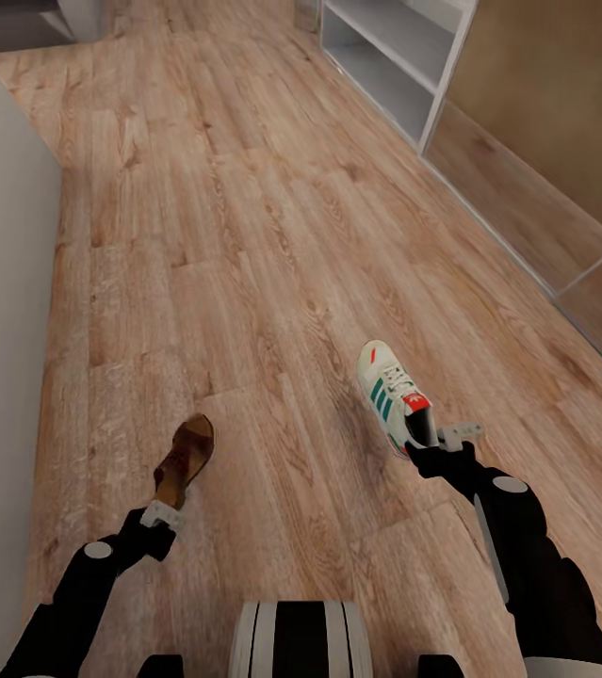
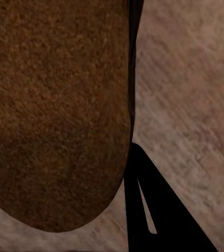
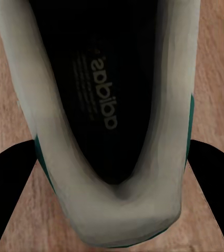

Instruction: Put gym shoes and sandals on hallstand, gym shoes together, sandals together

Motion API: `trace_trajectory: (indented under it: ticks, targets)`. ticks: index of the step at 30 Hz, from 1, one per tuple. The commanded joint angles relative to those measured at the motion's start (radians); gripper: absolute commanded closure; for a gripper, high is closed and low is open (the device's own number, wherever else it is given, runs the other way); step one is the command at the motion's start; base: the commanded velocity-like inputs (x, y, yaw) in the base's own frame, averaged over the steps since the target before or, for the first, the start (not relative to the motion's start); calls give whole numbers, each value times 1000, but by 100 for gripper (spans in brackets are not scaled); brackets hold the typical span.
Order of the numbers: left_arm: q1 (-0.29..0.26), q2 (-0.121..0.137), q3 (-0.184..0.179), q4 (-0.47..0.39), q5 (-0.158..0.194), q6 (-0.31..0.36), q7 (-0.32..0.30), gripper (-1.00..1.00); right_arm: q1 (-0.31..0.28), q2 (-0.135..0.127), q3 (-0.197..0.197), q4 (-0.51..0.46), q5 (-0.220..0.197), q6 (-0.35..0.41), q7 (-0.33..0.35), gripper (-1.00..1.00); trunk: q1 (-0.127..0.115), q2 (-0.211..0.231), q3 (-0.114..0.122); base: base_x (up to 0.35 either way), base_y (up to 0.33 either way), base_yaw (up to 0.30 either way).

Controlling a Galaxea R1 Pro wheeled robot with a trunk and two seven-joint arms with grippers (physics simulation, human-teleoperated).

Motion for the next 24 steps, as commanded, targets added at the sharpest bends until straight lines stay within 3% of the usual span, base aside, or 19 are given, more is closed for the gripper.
trace_trajectory:
  ticks: [1, 6, 8, 12, 16, 19, 20, 24]
  targets:
    - [-1, 0, 51, 6, 24, 0, -7, 100, 0, -1, -22, 0, 10, 4, 9, 100, -1, 0, 3, 0, 0, 0]
    - [-1, -3, 155, 14, 45, -4, -6, 100, 0, 0, -44, 0, 9, 2, 10, 100, -3, 1, 24, 0, 0, 0]
    - [-1, -5, 170, 15, 56, -4, -6, 100, 0, 1, -45, 0, 9, -1, 11, 100, -4, 2, 34, 0, 0, 0]
    - [-1, -10, 181, 39, 90, -6, -1, 100, 2, 1, -45, 2, 10, -36, 11, 100, -5, 3, 55, 0, 0, 0]
    - [-1, -11, 184, 84, 108, -14, 60, 100, 4, 5, -46, 1, 9, -112, 9, 100, -7, 4, 77, 0, 0, 0]
    - [-1, -13, 183, 178, 116, -72, 87, 100, 4, 4, -47, 4, 11, -142, 7, 100, -9, 4, 93, 0, 0, 0]
    - [-1, -13, 182, 220, 119, -121, 109, 100, 7, 3, -53, 12, 13, -160, 5, 100, -9, 4, 98, 0, 0, -13]
    - [-1, -24, 184, 279, 127, -224, 198, 100, 83, 3, -126, 95, 14, -311, 4, 100, -11, 5, 120, 0, 0, -50]
